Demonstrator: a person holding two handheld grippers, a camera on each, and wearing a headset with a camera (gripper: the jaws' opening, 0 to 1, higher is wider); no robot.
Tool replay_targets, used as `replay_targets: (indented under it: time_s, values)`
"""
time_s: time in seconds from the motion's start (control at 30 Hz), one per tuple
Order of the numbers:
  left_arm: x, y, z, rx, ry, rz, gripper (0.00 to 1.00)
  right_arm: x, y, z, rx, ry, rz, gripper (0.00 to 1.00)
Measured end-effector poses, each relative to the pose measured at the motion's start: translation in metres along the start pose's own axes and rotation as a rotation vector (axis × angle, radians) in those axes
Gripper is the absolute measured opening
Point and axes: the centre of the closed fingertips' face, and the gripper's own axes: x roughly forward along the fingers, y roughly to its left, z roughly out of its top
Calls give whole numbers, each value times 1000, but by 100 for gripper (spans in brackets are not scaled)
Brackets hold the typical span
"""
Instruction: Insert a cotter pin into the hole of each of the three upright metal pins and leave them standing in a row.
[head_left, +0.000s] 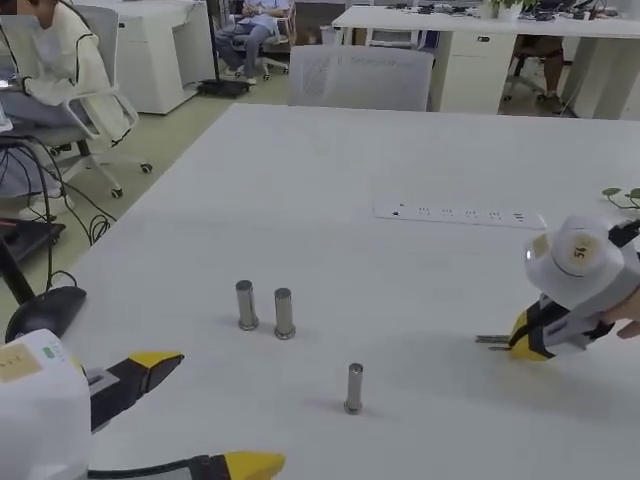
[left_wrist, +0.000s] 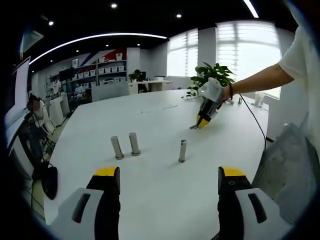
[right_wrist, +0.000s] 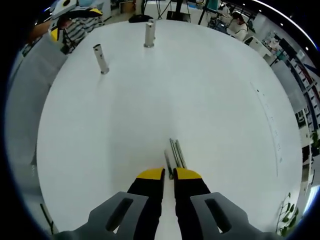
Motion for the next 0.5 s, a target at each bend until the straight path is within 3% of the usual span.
replay_targets:
  time_s: [0.33,0.5]
  values:
    - [0,0,0,2,-1,-3,79,1,0,0,32,20,57,7]
    - [0,0,0,4,1,-6,78,1,-1,0,79,20,59,5]
